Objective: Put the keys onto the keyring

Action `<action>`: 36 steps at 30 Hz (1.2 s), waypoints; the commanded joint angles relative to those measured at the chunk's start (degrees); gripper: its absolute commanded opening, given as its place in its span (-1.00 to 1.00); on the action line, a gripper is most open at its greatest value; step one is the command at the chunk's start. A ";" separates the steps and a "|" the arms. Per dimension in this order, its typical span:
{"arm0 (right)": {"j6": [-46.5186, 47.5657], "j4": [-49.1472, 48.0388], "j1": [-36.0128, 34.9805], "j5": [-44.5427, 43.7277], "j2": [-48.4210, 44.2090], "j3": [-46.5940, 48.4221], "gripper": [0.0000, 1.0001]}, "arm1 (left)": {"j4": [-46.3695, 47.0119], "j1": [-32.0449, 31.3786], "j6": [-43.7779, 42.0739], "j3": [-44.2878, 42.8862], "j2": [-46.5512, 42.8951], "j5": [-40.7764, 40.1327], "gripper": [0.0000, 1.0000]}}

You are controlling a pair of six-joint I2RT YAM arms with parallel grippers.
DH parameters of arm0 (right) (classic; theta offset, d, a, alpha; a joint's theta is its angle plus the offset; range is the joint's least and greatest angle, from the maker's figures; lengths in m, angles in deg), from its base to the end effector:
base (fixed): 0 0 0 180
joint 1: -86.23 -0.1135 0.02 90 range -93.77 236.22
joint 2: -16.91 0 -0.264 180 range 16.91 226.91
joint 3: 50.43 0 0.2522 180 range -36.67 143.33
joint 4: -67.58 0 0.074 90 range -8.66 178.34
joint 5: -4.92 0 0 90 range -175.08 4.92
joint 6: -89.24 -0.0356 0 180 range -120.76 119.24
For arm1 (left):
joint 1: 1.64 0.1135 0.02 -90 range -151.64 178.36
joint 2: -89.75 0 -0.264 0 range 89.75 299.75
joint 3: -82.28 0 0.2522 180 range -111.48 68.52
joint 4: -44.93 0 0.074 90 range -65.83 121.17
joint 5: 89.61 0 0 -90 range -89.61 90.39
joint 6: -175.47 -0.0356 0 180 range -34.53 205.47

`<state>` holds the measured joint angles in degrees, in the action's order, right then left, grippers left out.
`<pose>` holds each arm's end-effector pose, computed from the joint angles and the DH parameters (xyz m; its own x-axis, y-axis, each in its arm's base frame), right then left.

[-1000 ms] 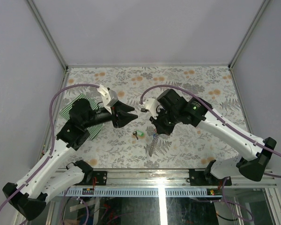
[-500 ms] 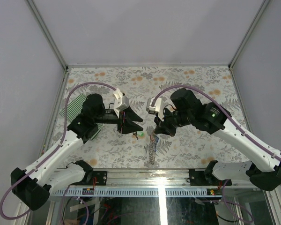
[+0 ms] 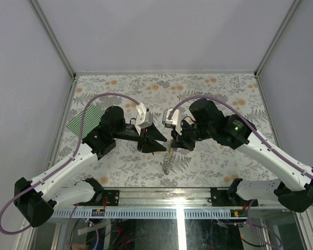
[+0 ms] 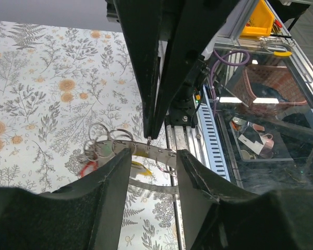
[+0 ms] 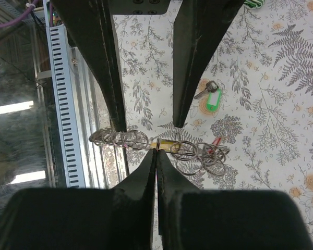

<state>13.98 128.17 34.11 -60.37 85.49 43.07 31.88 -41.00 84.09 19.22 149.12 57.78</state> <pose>0.1348 0.1975 0.4035 -0.1108 -0.5188 -0.8477 -0.9862 0.1631 0.0290 0.1581 -0.1685 0.3417 -0.1020 0.1005 -0.9897 0.9871 -0.1129 -0.1132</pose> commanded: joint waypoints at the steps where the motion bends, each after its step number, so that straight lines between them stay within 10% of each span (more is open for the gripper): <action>1: 1.07 -4.13 -0.02 1.30 -1.81 -0.01 -1.00 | 4.79 -0.53 0.66 -2.29 0.41 -1.69 -0.18; 36: 1.42 -6.40 -0.08 3.77 -5.44 -2.11 -1.00 | 3.50 -4.25 -0.71 -4.24 4.30 -2.78 -0.37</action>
<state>14.81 125.63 34.11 -57.96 82.49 40.34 34.05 -44.84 84.55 17.15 153.47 55.44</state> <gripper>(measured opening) 0.009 0.316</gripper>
